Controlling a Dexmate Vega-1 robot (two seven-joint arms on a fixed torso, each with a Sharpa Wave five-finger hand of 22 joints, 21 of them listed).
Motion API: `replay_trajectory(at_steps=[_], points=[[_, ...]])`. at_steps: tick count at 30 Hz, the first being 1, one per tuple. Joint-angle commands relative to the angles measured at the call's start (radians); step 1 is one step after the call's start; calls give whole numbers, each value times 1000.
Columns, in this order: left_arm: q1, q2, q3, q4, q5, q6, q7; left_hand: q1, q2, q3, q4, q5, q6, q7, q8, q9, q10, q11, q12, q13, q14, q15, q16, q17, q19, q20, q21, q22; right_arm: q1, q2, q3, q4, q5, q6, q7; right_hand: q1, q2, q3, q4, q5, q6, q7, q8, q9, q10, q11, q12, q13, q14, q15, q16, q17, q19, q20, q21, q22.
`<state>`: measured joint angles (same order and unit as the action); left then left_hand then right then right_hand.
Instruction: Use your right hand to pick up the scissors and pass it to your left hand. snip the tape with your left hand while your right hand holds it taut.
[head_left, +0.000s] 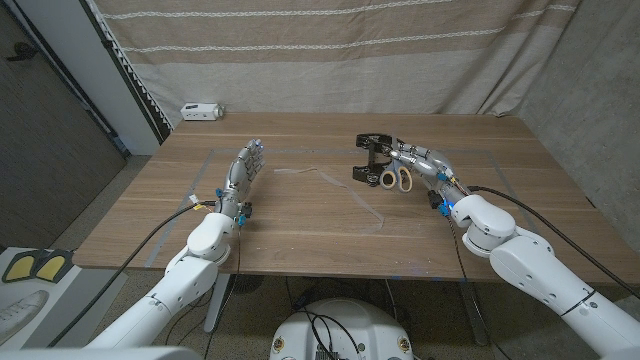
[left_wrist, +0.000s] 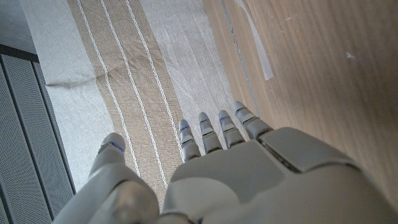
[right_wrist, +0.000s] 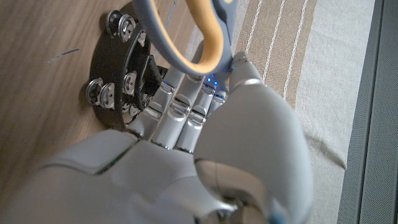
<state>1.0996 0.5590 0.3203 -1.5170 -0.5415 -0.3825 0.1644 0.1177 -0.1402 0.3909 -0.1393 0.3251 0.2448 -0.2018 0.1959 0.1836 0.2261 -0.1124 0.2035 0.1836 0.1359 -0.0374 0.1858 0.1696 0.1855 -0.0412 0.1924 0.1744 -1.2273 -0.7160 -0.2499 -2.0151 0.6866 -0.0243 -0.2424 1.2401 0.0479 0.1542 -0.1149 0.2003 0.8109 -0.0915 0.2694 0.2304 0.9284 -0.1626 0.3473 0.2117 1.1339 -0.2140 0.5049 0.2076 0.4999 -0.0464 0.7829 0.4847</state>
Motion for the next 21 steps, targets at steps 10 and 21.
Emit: replay_trajectory(at_steps=[10, 21], points=[[2, -11, 11, -20, -14, -13, -26, 0, 7, -2, 3, 8, 18, 10, 6, 4, 22, -4, 9, 3, -1, -133, -2, 6, 14, -71, 7, 3, 34, 44, -19, 49, 60, 59, 24, 158, 143, 0, 10, 6, -1, -4, -14, 4, -7, -5, -6, 6, 0, -27, -3, 4, -15, -160, 21, 9], [-33, -10, 37, -1, 5, -5, -54, 72, 54, 39, -16, 9, 18, 9, 6, 5, 105, -20, 35, 9, 46, -120, 13, 6, 25, -47, 7, 2, 33, 58, -16, 46, 65, 103, 29, 159, 145, 2, 14, 6, 7, -5, -15, 5, -6, -2, -8, 9, 2, -27, -3, 6, -24, -160, 32, 14]])
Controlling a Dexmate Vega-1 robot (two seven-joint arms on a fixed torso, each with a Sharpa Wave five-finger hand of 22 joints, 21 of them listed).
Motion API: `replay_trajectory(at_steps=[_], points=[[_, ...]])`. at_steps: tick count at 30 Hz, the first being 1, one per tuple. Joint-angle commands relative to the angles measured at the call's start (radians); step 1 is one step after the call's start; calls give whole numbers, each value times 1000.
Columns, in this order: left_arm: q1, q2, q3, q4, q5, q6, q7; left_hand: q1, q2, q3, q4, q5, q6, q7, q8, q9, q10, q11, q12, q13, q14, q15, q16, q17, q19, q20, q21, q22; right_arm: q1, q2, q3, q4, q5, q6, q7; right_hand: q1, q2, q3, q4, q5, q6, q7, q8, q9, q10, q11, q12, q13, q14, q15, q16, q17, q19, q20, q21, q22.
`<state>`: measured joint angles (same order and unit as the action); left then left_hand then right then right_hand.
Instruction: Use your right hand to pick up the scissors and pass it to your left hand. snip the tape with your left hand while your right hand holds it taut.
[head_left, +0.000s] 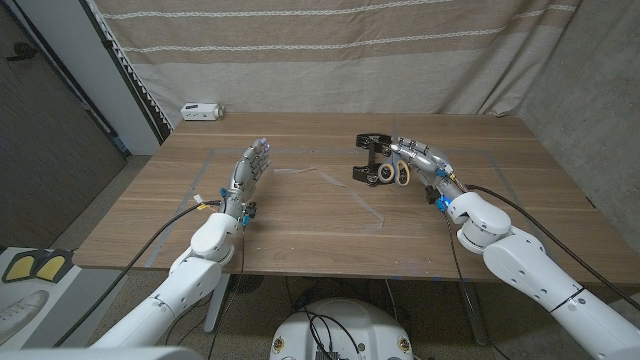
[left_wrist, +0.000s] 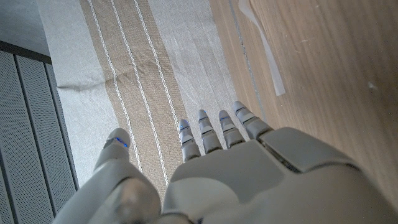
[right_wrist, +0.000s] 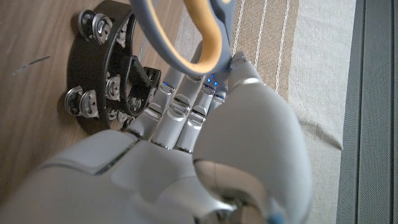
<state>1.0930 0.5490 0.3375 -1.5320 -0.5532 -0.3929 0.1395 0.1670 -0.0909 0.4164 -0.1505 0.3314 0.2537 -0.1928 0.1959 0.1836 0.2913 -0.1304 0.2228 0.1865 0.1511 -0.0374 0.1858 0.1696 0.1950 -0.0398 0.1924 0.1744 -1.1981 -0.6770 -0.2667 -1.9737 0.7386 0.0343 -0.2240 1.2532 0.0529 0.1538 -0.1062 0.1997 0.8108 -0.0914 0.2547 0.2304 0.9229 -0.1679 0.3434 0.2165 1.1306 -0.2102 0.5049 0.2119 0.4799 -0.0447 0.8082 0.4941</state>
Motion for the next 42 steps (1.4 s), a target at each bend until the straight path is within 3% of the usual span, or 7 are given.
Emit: replay_trajectory(at_steps=[1, 9, 19, 35, 37, 39, 42], points=[[-29, 0, 21, 15, 16, 4, -34, 26, 5, 15, -5, 1, 10, 0, 6, 5, 49, -2, 18, 6, 41, -119, 16, 7, 16, -44, 8, 2, 3, 22, 4, 3, 23, 45, 11, 146, 140, 2, 5, 6, 7, -5, 0, 5, -1, 3, -4, 4, 5, -31, -4, 2, -5, -161, 8, 5], [-37, 16, 38, -5, 23, 47, -42, 84, 56, 59, -8, -7, 54, 4, 20, 8, 98, -12, 28, 14, 125, -105, 34, 12, 73, 0, 24, 5, -5, 61, 4, 13, 20, 117, 16, 147, 140, 3, 8, 6, 22, -8, 2, 6, 7, 3, -2, 6, 9, -31, -3, 3, -10, -162, 21, 10], [-18, 32, 41, -70, 37, 87, -8, 65, 4, 37, -3, -39, 106, 32, 33, 10, 183, -3, 55, 24, 212, -105, 56, 23, 95, 6, 26, 10, 3, 73, 1, 21, 53, 144, 58, 148, 139, 3, 10, 5, 24, -7, -1, 6, 11, 1, -2, 8, 14, -31, -2, 4, -12, -162, 34, 14], [5, 54, 31, -156, 35, 135, 24, 49, -29, 25, 4, -63, 198, 52, 53, 10, 296, -8, 93, 41, 323, -94, 94, 40, 123, 63, 39, 21, 23, 94, -11, 36, 106, 174, 120, 150, 135, 2, 11, 4, 25, -7, -5, 7, 11, 0, -4, 10, 17, -31, -2, 5, -18, -162, 52, 20], [16, 52, 27, -182, 50, 155, 68, 45, -31, 24, 6, -67, 219, 54, 58, 10, 336, -4, 108, 45, 324, -92, 94, 43, 116, 68, 37, 24, 24, 95, -12, 37, 107, 177, 123, 150, 135, 2, 12, 4, 26, -7, -5, 7, 11, 0, -4, 10, 18, -31, -3, 5, -19, -162, 54, 20], [20, 51, 24, -190, 48, 159, 75, 35, -36, 21, 10, -75, 308, 85, 86, 12, 418, -14, 136, 56, 324, -96, 94, 50, 108, 73, 38, 29, 27, 95, -13, 39, 109, 179, 129, 151, 135, 2, 12, 4, 28, -7, -5, 7, 12, 0, -4, 10, 18, -31, -3, 5, -19, -162, 57, 21], [25, 49, 19, -199, 33, 160, 72, 34, -40, 20, 8, -78, 337, 90, 93, 12, 457, -14, 150, 61, 357, -103, 107, 52, 112, 68, 41, 30, 31, 95, -16, 42, 113, 180, 137, 152, 134, 2, 11, 3, 29, -7, -5, 8, 14, 0, -4, 10, 18, -31, -3, 5, -20, -163, 61, 22]])
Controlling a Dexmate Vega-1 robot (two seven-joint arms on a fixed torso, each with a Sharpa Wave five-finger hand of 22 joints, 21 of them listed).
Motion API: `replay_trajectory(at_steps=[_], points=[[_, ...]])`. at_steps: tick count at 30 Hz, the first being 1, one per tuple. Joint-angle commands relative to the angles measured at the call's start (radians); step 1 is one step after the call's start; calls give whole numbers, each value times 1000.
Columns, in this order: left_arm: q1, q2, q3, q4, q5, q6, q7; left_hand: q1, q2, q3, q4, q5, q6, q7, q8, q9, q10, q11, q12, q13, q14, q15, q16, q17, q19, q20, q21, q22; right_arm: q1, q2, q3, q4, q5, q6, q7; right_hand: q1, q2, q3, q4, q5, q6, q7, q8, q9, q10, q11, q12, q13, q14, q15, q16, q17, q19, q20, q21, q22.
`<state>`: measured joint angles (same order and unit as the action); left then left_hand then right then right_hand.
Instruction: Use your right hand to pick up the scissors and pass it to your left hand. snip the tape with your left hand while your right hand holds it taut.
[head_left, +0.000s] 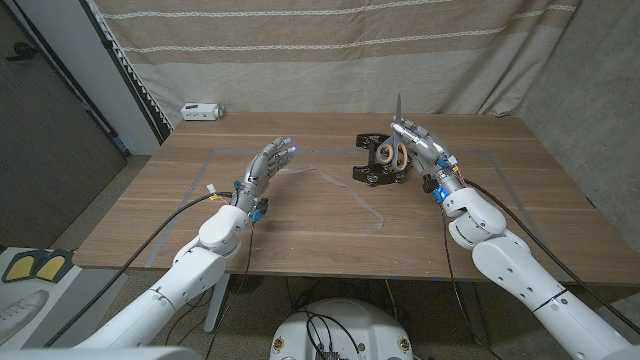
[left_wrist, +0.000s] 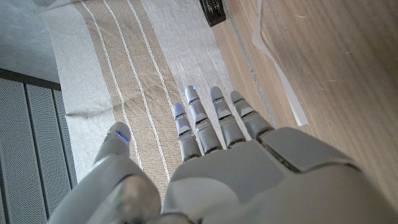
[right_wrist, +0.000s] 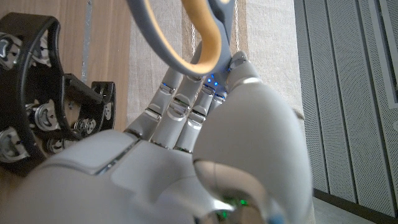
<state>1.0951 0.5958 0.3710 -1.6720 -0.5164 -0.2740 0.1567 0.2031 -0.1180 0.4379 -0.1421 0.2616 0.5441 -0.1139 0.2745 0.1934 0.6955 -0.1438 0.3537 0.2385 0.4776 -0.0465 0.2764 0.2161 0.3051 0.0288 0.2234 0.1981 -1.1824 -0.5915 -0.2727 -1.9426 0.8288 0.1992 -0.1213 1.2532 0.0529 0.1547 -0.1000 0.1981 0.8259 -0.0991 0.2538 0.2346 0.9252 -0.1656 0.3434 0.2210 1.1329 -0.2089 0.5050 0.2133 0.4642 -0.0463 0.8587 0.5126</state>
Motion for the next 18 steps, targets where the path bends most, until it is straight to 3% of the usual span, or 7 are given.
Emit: replay_trajectory(at_steps=[1, 8, 10, 14, 18], points=[[24, 1, -15, -60, -4, 40, 55, -3, -15, -2, 0, -8, 50, 13, 15, 3, 62, -5, 22, 11, 50, -98, 25, 7, 4, -1, 11, 7, 16, 11, -10, 11, 27, 14, 36, 152, 134, 1, 5, 5, 15, 1, -5, 3, 12, -2, -4, 6, 16, -32, -4, 4, -5, -161, 12, 4], [26, 12, -15, -76, -5, 41, 42, -6, -17, -3, 0, -8, 74, 19, 19, 3, 76, -5, 26, 18, 91, -101, 43, 13, 16, 8, 17, 9, 23, 20, -14, 16, 64, 16, 66, 153, 134, 0, 5, 4, 17, 1, -6, 4, 17, -2, -3, 6, 19, -32, -4, 4, -8, -161, 21, 7], [25, 14, -12, -79, -8, 41, 31, -7, -17, -2, 0, -7, 83, 19, 21, 3, 100, -22, 36, 23, 95, -106, 45, 16, 10, 8, 16, 10, 25, 23, -14, 16, 76, 18, 76, 153, 134, 0, 5, 4, 18, 1, -6, 4, 15, 1, -4, 6, 20, -32, -4, 4, -9, -162, 24, 8], [18, 14, -7, -78, -10, 39, 17, -9, -15, 0, 2, -6, 88, 19, 18, 4, 123, -18, 51, 32, 152, -110, 67, 23, 15, 10, 20, 13, 28, 27, -13, 17, 106, 12, 94, 154, 133, 0, 5, 4, 20, 2, -7, 4, 16, -1, -4, 7, 21, -32, -4, 4, -11, -162, 29, 9], [8, 15, 3, -76, -13, 40, -3, -9, -14, 4, 1, -2, 102, 18, 12, 5, 194, -12, 97, 54, 241, -116, 105, 40, 22, 7, 26, 16, 31, 32, -13, 19, 142, 3, 114, 155, 132, -1, 5, 4, 20, 3, -8, 4, 17, 0, -5, 7, 21, -32, -4, 4, -13, -162, 34, 11]])
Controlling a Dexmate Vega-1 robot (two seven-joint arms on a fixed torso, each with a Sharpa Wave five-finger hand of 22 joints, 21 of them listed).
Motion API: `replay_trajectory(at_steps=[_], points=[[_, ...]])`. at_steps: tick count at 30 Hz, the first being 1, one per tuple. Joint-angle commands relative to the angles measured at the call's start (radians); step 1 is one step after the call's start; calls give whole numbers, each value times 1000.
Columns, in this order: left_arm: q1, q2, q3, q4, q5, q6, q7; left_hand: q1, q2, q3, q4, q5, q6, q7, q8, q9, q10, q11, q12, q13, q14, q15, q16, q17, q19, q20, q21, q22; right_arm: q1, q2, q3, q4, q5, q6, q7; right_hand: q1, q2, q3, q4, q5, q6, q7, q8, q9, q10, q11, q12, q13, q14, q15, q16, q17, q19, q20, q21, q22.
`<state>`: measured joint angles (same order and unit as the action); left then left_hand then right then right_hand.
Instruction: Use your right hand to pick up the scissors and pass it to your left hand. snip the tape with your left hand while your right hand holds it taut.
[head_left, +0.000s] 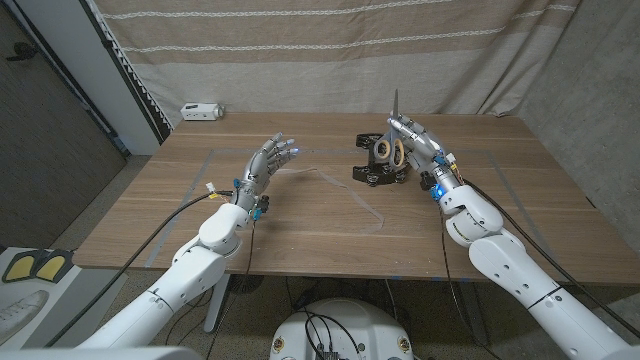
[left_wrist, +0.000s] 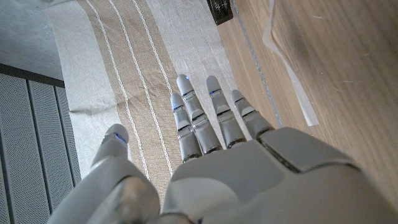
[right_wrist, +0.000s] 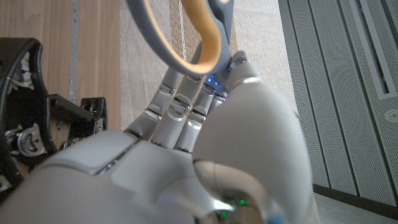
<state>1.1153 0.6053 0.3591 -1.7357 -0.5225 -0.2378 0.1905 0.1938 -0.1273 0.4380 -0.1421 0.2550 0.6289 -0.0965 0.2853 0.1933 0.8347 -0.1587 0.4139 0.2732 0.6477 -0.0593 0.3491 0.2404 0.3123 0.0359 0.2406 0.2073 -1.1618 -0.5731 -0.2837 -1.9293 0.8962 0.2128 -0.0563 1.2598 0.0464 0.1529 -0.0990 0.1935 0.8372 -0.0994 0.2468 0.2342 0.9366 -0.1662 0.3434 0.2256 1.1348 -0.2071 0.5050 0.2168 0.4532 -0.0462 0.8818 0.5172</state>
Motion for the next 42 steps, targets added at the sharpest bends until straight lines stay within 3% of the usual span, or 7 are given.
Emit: replay_trajectory(at_steps=[1, 11, 15, 22, 33, 37, 42], points=[[-15, 6, 17, -12, -9, 7, -42, 0, -5, 5, 0, 5, 19, 1, 1, 5, 59, 1, 40, 22, 81, -105, 38, 17, 19, -3, 10, 8, 12, 14, -2, 8, 80, -12, 54, 149, 138, 1, 4, 8, 8, 3, -2, 5, 5, -1, -5, 2, 20, -34, -5, 0, -2, -162, 13, 7], [-36, 10, 45, -15, -36, 31, -98, 6, -10, 8, -4, 8, 23, -10, -10, 5, 111, 0, 76, 43, 115, -110, 59, 32, 20, 2, 11, 10, 23, 30, -3, 19, 122, -18, 76, 150, 138, -1, 4, 8, 9, 2, -4, 5, 7, -1, -6, 3, 21, -34, -6, 0, -7, -162, 24, 10], [-42, -6, 42, 3, -129, 31, -167, 48, -10, 10, -19, 11, 65, -29, -19, 4, 197, 3, 155, 99, 161, -118, 126, 94, 34, -11, 16, 17, 29, 33, -5, 25, 132, -22, 87, 150, 138, -1, 4, 8, 10, 1, -5, 5, 7, -4, -7, 3, 21, -34, -6, 0, -9, -162, 28, 11], [-43, 4, 42, -10, -148, 43, -180, 125, -30, -69, -17, 2, 142, -24, -73, 5, 237, 4, 394, 390, 133, -114, 444, 497, 103, -42, 80, 103, 35, 37, -6, 31, 143, -27, 96, 150, 138, -2, 5, 7, 16, -1, -5, 6, 8, -4, -8, 3, 23, -34, -7, 0, -15, -161, 36, 13], [-70, 26, 71, -25, -145, 74, -224, 129, -45, -97, -15, 2, 192, -9, -71, 6, 253, 13, 443, 440, 125, -116, 519, 594, 93, -41, 91, 131, 48, 44, -10, 42, 160, -35, 115, 151, 137, -4, 4, 6, 18, -1, -7, 6, 12, -3, -8, 4, 24, -34, -8, 0, -23, -162, 47, 15], [-83, 33, 84, -28, -133, 79, -242, 122, -51, -124, -15, 2, 206, -6, -80, 4, 350, 45, 489, 436, 151, -113, 582, 664, 104, -35, 105, 151, 50, 46, -10, 44, 163, -37, 119, 152, 137, -4, 4, 6, 19, 0, -8, 6, 11, -3, -9, 4, 25, -34, -9, 0, -25, -162, 51, 16], [-99, 38, 100, -33, -121, 86, -260, 133, -54, -134, -21, 4, 218, 8, -82, 3, 377, 41, 515, 450, 162, -116, 601, 680, 104, -34, 109, 160, 51, 47, -11, 45, 168, -41, 119, 152, 136, -5, 5, 6, 19, 0, -9, 6, 14, 0, -9, 4, 26, -34, -9, 0, -28, -161, 57, 18]])
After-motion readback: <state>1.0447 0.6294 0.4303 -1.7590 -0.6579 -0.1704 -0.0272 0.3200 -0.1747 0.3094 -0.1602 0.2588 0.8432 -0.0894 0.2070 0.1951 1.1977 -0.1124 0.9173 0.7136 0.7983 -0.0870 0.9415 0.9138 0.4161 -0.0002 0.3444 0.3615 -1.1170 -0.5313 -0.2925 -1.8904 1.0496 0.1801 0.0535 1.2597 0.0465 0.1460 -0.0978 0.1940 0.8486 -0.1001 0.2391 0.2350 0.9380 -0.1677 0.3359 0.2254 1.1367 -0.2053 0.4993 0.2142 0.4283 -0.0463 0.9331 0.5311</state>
